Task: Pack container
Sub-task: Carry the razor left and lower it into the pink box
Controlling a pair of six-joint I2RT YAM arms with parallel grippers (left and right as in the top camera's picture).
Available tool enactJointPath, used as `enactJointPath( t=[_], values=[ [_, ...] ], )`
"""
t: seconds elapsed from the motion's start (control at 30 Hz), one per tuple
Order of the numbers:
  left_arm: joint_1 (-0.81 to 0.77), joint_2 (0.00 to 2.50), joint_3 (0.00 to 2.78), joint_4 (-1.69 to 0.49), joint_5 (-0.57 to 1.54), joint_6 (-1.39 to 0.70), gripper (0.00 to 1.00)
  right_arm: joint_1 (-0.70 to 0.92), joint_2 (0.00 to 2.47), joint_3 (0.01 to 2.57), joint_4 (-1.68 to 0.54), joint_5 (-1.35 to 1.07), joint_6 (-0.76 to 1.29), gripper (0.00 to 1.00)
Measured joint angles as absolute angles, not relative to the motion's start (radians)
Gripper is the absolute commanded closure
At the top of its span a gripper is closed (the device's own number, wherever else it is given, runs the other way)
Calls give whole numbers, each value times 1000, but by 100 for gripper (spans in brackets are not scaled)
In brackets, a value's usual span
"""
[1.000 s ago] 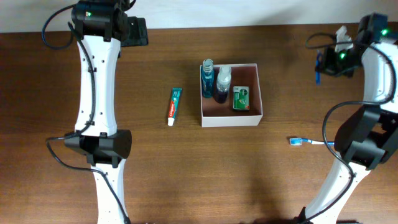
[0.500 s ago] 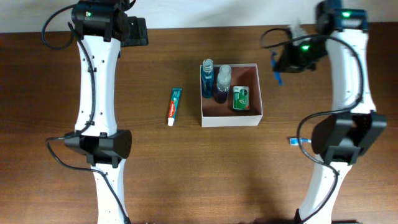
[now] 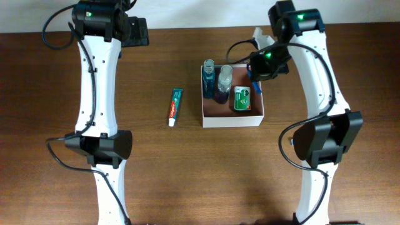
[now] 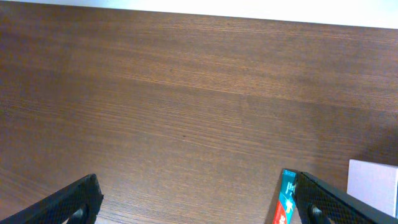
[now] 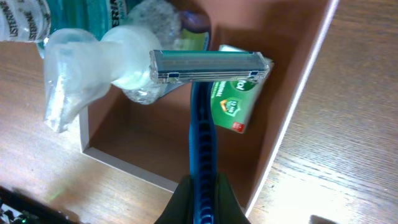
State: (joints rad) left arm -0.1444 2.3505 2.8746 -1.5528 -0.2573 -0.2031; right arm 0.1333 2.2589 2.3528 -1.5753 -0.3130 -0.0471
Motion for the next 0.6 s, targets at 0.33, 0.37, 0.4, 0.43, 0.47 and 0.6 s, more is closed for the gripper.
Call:
enactJointPath(
  t=[0.33,0.37,0.4,0.43,0.47,0.6],
  values=[
    [-144,2350,2875,-1553,-258,-203,1,146,2259,2216,-1454,-299,7,67],
    [-144,2350,2875,-1553,-257,-203,1,146,2259,2209,-1448,-296,5,64],
    [-144,2350,2875,-1553,-257,-203,1,146,2259,2205,-1444,-295,8,64],
    [-144,2350,2875,-1553,-258,-203,1,146,2259,2202,-1439,-295,10,64],
    [-144,2350,2875,-1553,-257,-203,1,146,2259,2201,-1436,-295,11,64],
    [-144,2350,2875,-1553,-257,-203,1,146,2259,2201,-1435,-283,15,64]
  ],
)
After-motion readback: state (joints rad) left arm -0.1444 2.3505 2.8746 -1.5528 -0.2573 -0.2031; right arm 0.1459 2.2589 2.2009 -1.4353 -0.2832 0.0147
